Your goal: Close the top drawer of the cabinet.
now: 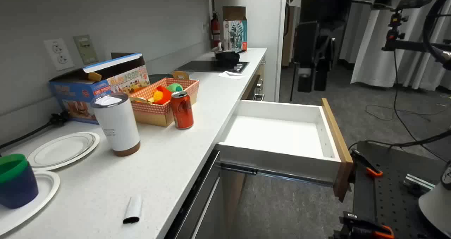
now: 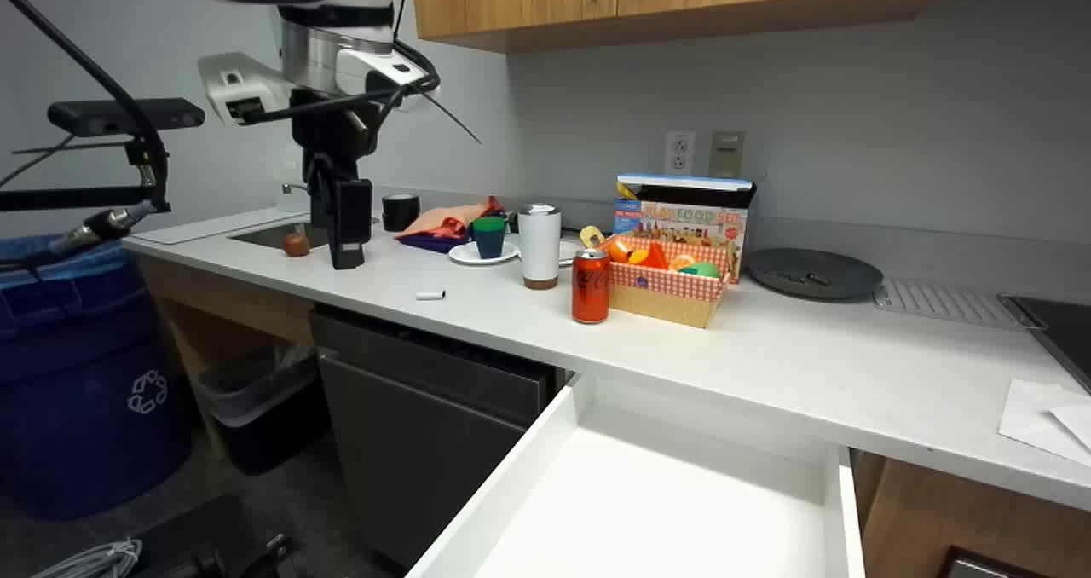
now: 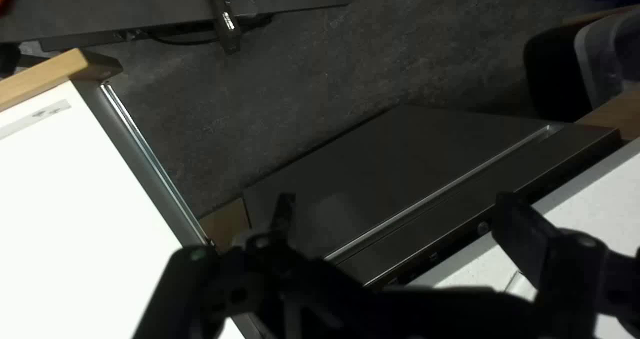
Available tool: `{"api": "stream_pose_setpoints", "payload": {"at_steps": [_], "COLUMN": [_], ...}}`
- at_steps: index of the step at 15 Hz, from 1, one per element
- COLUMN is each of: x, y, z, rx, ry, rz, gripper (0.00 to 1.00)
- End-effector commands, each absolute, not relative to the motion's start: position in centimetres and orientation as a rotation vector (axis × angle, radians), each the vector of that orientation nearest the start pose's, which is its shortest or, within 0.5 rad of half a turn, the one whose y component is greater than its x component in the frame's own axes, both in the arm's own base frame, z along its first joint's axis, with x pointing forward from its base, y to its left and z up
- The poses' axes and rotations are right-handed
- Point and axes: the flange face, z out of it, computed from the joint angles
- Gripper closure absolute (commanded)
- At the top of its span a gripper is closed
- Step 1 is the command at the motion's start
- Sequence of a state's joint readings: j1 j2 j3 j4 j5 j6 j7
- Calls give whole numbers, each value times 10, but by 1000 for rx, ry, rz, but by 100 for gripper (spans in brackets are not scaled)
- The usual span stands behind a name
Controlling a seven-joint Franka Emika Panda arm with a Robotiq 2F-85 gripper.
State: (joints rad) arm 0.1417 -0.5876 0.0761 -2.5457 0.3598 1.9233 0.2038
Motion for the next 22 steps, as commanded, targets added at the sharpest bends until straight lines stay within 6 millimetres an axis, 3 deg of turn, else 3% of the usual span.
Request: {"api": "stream_pose_setpoints", "payload": {"at_steps": [1,11,22], "x": [353,353,359], "y": [104,104,90], "z": [466,466,468], "rx": [-2852,-2852,-3132], "ry": [186,186,90], "rz": [133,133,-44], "gripper": [0,0,0]}}
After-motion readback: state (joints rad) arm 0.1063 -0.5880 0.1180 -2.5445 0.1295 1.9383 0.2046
